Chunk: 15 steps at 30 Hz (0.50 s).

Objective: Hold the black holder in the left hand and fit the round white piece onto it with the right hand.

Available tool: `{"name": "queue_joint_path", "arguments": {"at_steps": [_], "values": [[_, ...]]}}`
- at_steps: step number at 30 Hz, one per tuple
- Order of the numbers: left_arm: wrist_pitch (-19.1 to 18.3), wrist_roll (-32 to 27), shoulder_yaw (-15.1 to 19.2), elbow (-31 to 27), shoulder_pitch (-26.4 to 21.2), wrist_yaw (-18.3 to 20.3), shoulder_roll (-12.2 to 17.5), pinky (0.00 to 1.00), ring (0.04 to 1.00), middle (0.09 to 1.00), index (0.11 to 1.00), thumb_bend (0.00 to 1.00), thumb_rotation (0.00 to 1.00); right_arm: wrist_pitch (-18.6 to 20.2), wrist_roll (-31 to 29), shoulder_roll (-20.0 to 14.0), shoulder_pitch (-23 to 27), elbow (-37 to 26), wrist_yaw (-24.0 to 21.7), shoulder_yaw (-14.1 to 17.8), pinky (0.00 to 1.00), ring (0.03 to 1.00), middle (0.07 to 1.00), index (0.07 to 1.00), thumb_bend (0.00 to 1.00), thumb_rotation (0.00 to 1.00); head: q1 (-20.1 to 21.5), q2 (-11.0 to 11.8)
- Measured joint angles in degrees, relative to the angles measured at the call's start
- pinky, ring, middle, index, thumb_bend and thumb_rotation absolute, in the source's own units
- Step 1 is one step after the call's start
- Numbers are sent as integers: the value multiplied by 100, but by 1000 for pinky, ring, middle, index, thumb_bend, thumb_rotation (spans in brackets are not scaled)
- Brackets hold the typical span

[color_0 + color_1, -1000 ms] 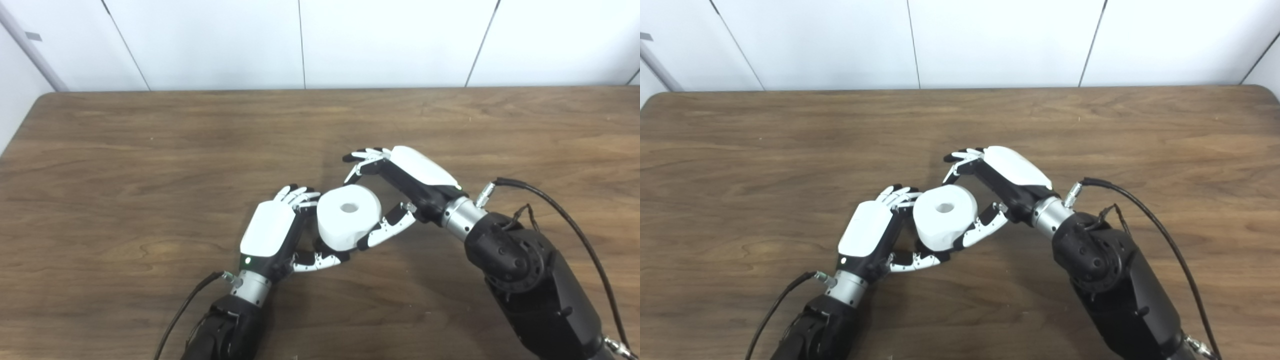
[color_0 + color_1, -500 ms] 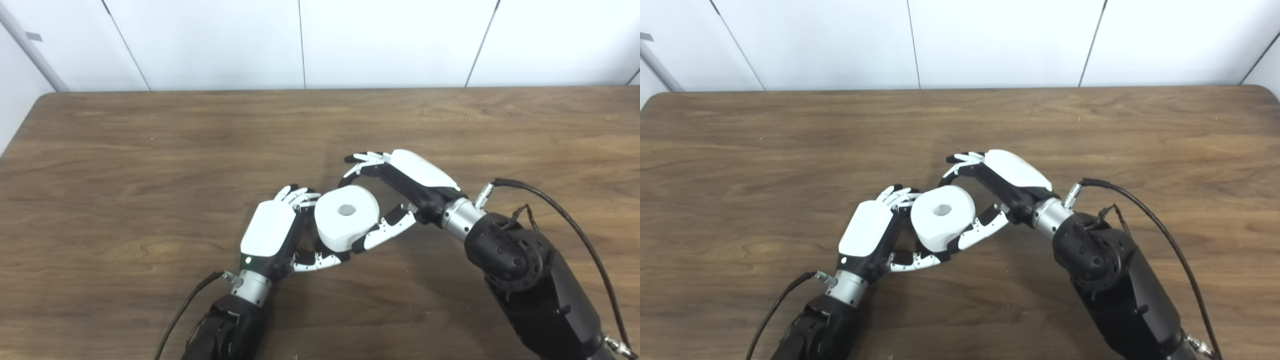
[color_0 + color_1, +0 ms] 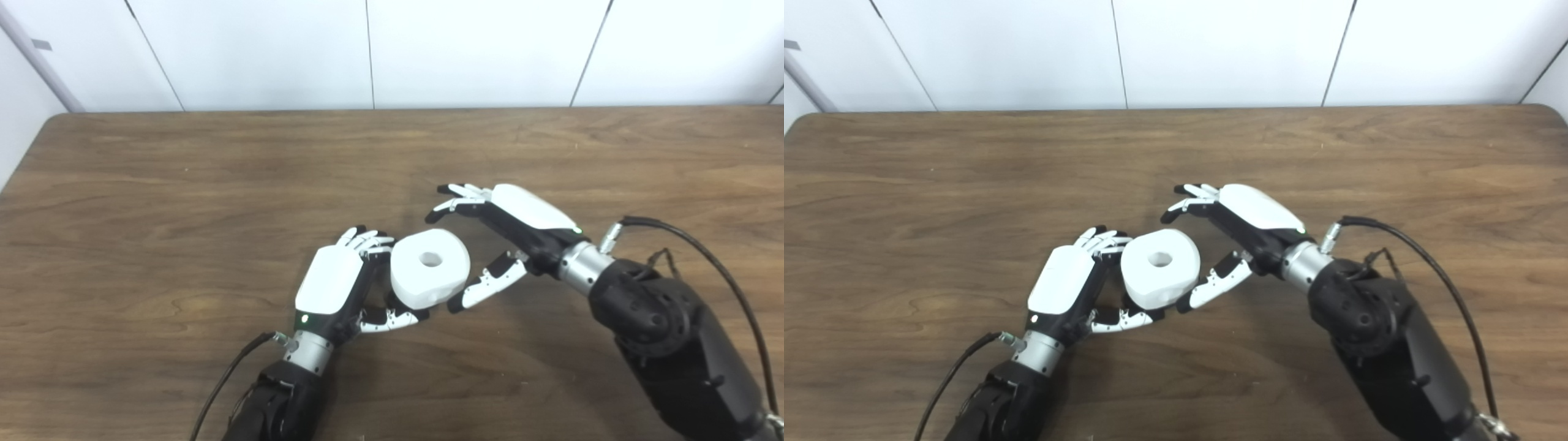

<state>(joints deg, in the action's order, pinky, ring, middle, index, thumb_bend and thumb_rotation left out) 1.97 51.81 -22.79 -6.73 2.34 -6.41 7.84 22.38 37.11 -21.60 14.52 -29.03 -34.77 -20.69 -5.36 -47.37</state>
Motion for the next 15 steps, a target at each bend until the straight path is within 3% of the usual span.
{"name": "queue_joint_path", "arguments": {"at_steps": [15], "values": [[12, -15, 2, 4, -1, -5, 9, 922, 838, 761, 484, 524, 58, 20, -17, -82, -53, -69, -94, 133, 1000, 981, 962, 778, 1000, 359, 18, 9]]}}
